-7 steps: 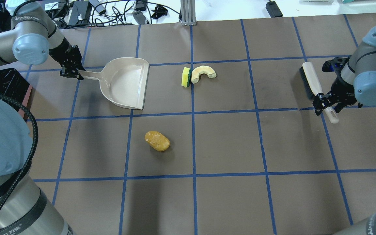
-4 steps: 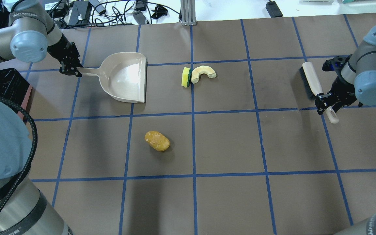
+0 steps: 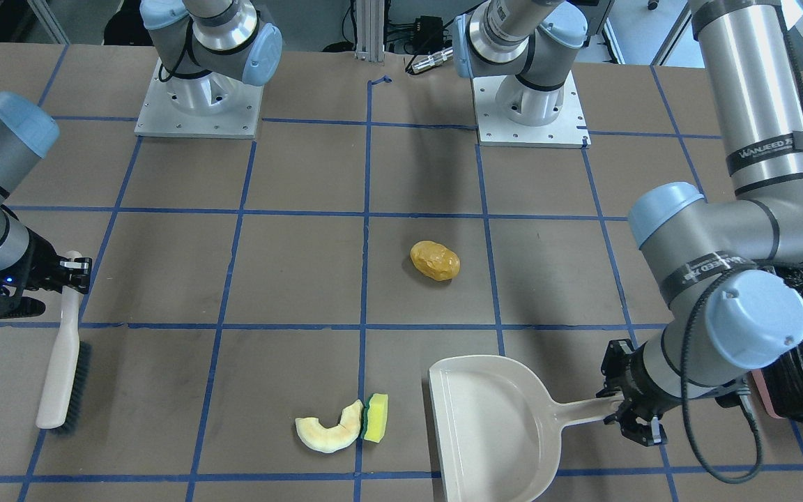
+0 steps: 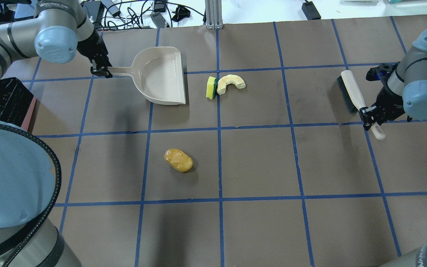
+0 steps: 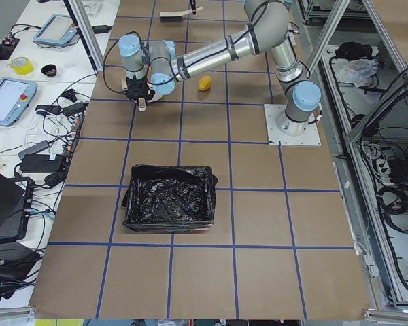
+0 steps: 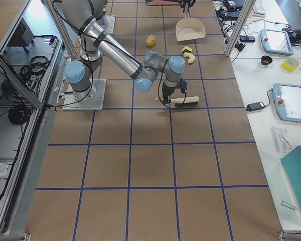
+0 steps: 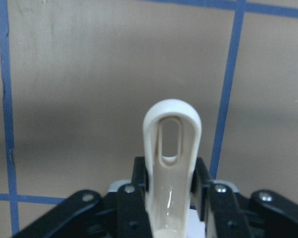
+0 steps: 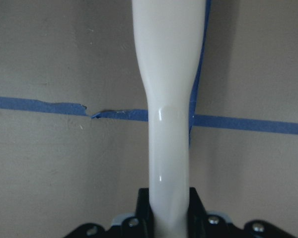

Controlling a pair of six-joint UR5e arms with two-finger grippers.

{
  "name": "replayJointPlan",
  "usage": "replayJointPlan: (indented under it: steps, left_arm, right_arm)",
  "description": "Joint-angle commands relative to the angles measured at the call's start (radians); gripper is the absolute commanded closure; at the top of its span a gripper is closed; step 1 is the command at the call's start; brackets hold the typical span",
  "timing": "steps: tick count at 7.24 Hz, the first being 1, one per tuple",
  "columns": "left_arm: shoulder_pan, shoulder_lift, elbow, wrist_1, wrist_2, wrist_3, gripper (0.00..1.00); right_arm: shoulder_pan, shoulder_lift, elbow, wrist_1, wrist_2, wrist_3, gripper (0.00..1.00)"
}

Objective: Sweep and dump trash into bin
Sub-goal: 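Slide the dustpan toward the sponge and peel while lifting the brush with the right gripper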

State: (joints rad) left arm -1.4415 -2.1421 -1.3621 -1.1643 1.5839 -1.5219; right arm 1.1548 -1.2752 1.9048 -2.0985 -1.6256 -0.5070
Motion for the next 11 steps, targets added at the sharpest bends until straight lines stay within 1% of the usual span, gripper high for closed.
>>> replayJointPlan:
  steps: [1,2,3,5,7,8,10,11]
  left_arm:
    - [-0.062,-0.007,-0.003,-0.014,0.021,0.021,1.00]
    - [-0.089,-0.005,-0.006,-0.032,0.040,0.029,1.00]
    - [-0.106,0.004,-0.006,-0.069,0.056,0.029,1.00]
    - [-0.112,-0.010,-0.011,-0.069,0.083,0.017,1.00]
    - [-0.123,-0.013,-0.015,-0.069,0.097,0.008,1.00]
    - [-0.128,-0.013,-0.015,-0.068,0.094,0.006,1.00]
    - [-0.129,-0.007,-0.012,-0.061,0.088,-0.004,1.00]
    - [-0.129,-0.008,-0.011,-0.057,0.087,-0.009,1.00]
  right_arm:
    - [0.025,-0.028,-0.007,0.000,0.003,0.018,0.92]
    - [0.070,-0.029,-0.029,0.000,0.003,0.071,0.92]
    - [0.130,-0.024,-0.074,0.015,0.000,0.149,0.92]
    - [0.233,-0.001,-0.096,0.052,0.004,0.313,0.92]
    - [0.380,0.023,-0.114,0.051,0.082,0.492,0.91]
    - [0.437,0.040,-0.145,0.067,0.084,0.554,0.91]
    - [0.524,0.094,-0.179,0.080,0.082,0.579,0.90]
    - [0.561,0.118,-0.226,0.119,0.082,0.626,0.90]
